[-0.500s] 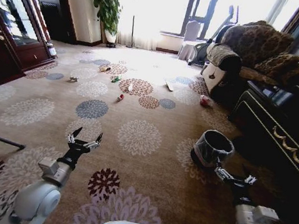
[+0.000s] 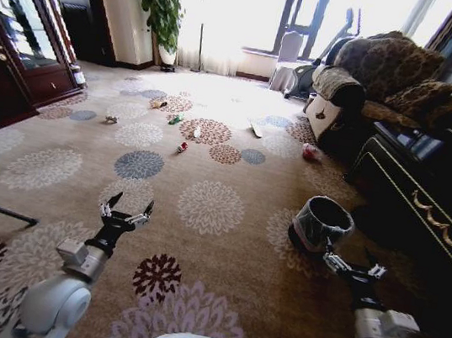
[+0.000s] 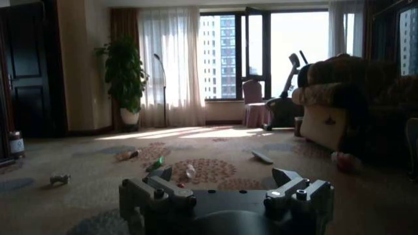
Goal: Pick up the trash from the ground and place it into the trash bin.
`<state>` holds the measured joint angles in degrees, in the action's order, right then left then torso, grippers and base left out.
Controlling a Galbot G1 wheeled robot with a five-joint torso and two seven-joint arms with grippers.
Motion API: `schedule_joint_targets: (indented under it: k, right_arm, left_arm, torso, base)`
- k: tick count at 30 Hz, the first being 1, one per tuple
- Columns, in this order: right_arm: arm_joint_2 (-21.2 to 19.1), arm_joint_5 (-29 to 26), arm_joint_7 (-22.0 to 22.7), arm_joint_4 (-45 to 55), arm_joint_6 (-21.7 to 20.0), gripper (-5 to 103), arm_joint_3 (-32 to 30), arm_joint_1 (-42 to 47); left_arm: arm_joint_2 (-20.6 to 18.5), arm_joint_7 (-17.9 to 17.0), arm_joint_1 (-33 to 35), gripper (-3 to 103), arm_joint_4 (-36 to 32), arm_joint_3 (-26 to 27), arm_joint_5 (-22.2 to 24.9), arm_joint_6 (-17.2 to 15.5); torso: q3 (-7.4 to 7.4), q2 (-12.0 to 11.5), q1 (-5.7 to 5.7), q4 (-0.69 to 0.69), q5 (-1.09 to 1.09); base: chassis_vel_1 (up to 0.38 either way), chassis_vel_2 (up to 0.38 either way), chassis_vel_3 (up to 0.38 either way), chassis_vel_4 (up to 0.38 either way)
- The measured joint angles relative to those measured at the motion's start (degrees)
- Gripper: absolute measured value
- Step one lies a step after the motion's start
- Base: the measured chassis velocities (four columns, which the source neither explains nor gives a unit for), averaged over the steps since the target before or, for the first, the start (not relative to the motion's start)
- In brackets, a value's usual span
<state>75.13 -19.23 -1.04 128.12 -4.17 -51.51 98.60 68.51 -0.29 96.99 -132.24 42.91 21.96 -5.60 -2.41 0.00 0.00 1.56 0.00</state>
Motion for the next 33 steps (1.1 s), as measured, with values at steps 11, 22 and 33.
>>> schedule_joint_targets:
  k: [11, 22, 33]
  right_arm:
    - [-0.4, -0.1, 0.0, -1.0, 0.2, 100, -0.1, -0.4]
    - [-0.3, 0.1, 0.0, -1.2, -1.5, 100, -0.7, 0.0]
    - [-0.3, -1.5, 0.0, -1.5, -2.7, 100, -0.5, -0.3]
  left_arm:
    - [0.0, 0.0, -0.3, 100, 0.8, -0.2, -0.1, 0.0]
    - [0.5, 0.1, -0.5, 100, 2.1, -0.3, 0.8, 1.3]
    - [0.9, 1.0, 0.0, 100, 1.7, 0.4, 0.0, 2.7]
  torso:
    - [0.0, 0.0, 0.0, 0.0, 0.0]
    - [0.0, 0.0, 0.0, -0.02, 0.0]
    - [0.0, 0.0, 0.0, 0.03, 0.0]
  base:
    - [-0.01, -0.01, -0.011, -0.014]
    - [-0.077, -0.081, -0.07, -0.076]
    - [-0.035, -0.03, -0.026, -0.027]
